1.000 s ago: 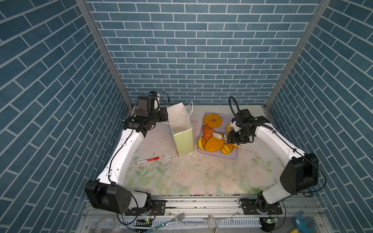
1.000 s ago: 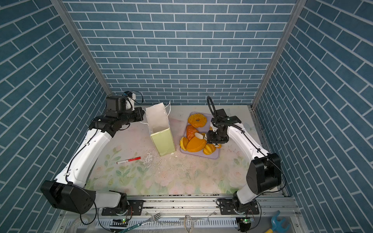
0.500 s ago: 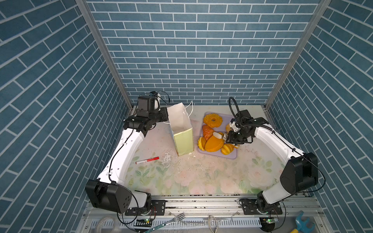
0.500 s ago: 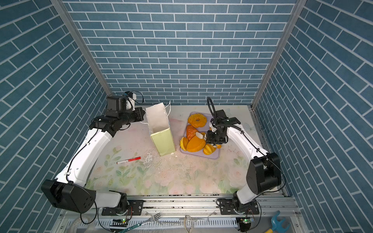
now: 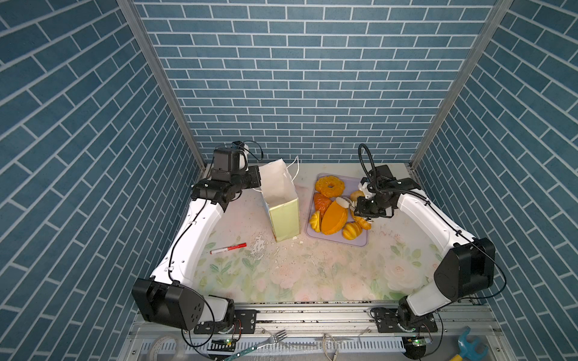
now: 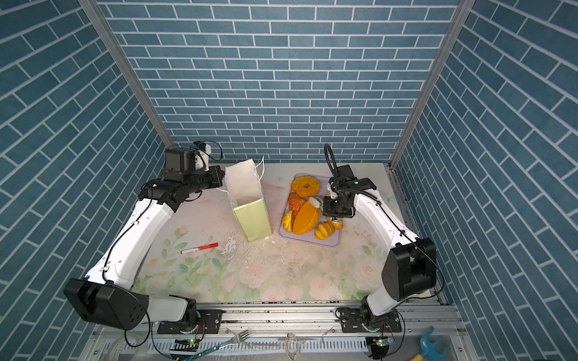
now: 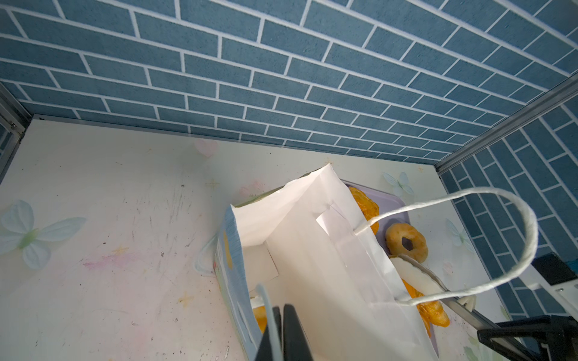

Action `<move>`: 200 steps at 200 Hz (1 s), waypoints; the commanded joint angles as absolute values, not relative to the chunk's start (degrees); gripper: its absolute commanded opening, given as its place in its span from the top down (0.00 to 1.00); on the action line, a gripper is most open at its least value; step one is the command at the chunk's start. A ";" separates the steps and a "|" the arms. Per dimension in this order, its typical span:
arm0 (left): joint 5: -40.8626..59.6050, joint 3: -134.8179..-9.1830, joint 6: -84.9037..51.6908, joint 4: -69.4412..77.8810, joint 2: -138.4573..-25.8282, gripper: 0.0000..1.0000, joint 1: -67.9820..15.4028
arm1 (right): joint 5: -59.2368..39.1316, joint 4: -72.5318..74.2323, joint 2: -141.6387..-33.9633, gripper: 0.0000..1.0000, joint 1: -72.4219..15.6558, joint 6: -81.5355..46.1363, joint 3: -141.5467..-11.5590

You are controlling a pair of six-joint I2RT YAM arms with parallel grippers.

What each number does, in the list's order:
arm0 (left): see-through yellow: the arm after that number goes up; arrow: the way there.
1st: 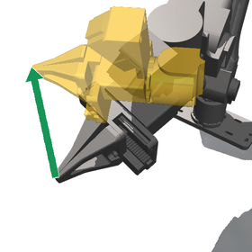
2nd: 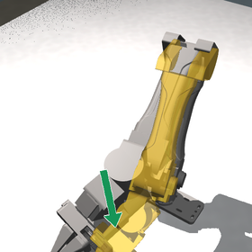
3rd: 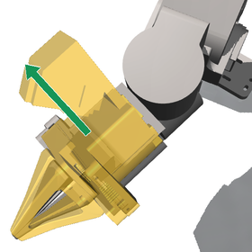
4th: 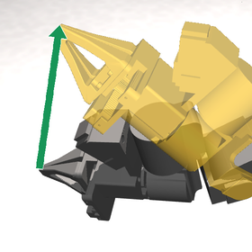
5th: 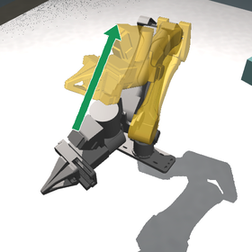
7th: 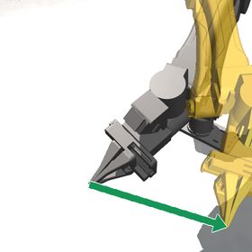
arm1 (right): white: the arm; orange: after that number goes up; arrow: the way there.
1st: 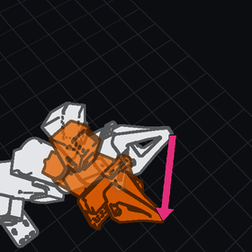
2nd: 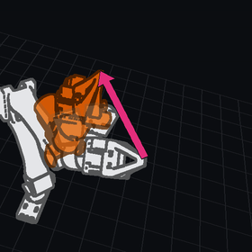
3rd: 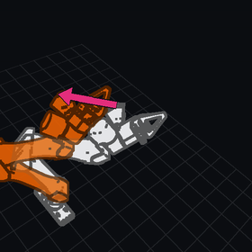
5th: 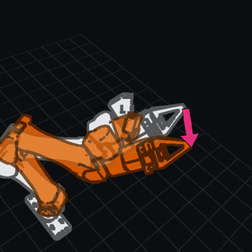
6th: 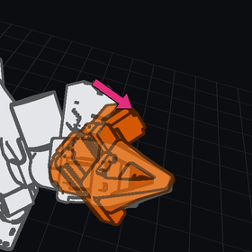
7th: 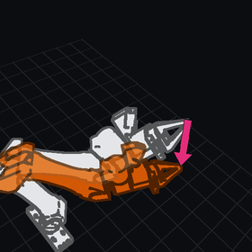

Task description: Place the fake bread into the paper bag

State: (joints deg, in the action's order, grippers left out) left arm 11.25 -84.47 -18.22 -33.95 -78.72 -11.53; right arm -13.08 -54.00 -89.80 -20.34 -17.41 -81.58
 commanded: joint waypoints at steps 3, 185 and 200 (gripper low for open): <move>11.34 -85.79 -18.27 -33.87 -78.49 0.93 -11.49 | -11.07 -54.43 -89.15 0.85 -20.01 -14.70 -85.83; 11.95 -84.28 -19.40 -32.41 -78.20 0.93 -11.50 | -4.10 -59.08 -97.23 0.53 -19.33 -7.93 -95.16; 11.99 -83.99 -19.40 -32.34 -78.08 0.93 -11.60 | -2.77 -59.17 -96.49 0.50 -19.27 -7.95 -94.22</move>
